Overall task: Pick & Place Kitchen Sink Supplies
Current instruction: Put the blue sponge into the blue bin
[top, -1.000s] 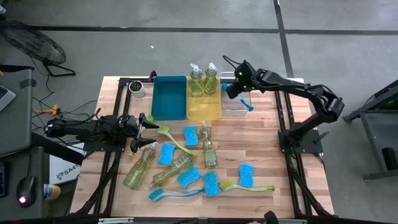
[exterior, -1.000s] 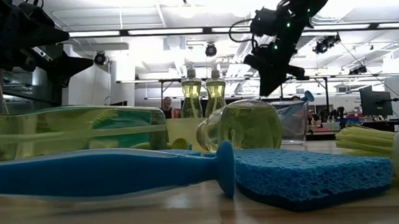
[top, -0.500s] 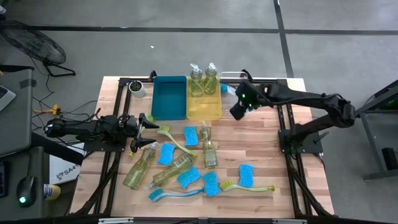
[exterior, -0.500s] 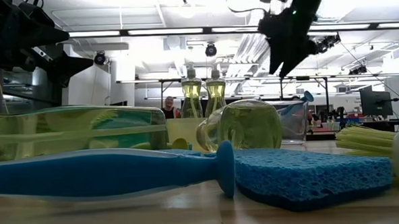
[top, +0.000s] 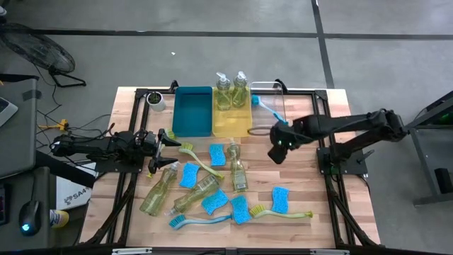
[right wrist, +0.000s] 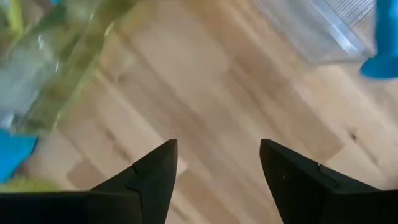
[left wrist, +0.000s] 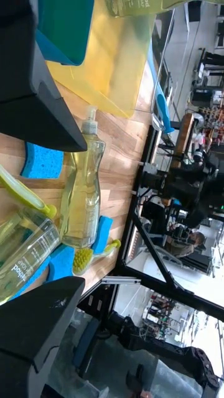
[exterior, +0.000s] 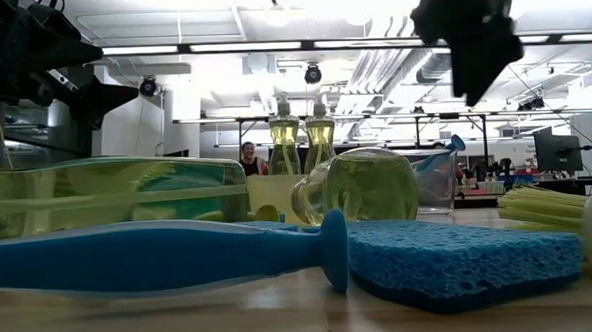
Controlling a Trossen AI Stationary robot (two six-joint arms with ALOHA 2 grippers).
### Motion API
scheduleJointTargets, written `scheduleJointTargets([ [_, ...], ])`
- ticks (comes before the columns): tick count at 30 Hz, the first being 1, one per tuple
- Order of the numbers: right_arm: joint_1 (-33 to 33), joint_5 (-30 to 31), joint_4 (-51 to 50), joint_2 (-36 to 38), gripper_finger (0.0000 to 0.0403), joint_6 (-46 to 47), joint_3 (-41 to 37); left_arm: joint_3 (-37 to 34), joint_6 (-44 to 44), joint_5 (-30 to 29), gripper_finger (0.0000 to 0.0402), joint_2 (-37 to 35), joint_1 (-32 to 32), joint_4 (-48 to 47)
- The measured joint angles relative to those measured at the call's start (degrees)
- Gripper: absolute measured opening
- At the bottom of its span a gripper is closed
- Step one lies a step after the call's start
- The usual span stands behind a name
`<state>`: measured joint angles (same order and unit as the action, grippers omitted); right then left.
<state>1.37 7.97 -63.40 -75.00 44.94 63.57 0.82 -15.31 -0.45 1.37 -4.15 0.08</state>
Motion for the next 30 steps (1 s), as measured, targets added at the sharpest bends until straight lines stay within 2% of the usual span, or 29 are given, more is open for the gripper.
scheduleJointTargets([
  [5, 6.77, 0.01, -2.64, -0.40, 0.0221, 1.09, -0.51, 0.00, 0.00, -0.02, 0.0340, 0.00, 0.01, 0.00],
  [8, 11.12, -2.77, -1.40, -0.61, 0.0218, -1.45, -4.23, 0.00, 0.00, -0.01, 0.0340, 0.00, -0.01, 0.00],
  [15, 17.10, -16.54, 13.78, -1.15, 0.0209, -2.96, -16.36, 0.00, 0.00, 0.00, 0.0340, -0.01, 0.01, 0.00],
  [18, 19.12, -19.58, 22.00, -1.18, 0.0203, -2.92, -20.84, 0.00, 0.00, 0.00, 0.0340, -0.02, 0.00, 0.00],
  [22, 19.97, -20.07, 29.64, -1.22, 0.0194, -2.68, -24.94, 0.00, 0.00, 0.00, 0.0340, 0.00, 0.00, 0.00],
  [30, 20.31, -19.93, 34.00, -5.81, 0.0177, -4.29, -26.01, 0.00, 0.00, -0.02, 0.0340, -0.01, 0.00, 0.00],
])
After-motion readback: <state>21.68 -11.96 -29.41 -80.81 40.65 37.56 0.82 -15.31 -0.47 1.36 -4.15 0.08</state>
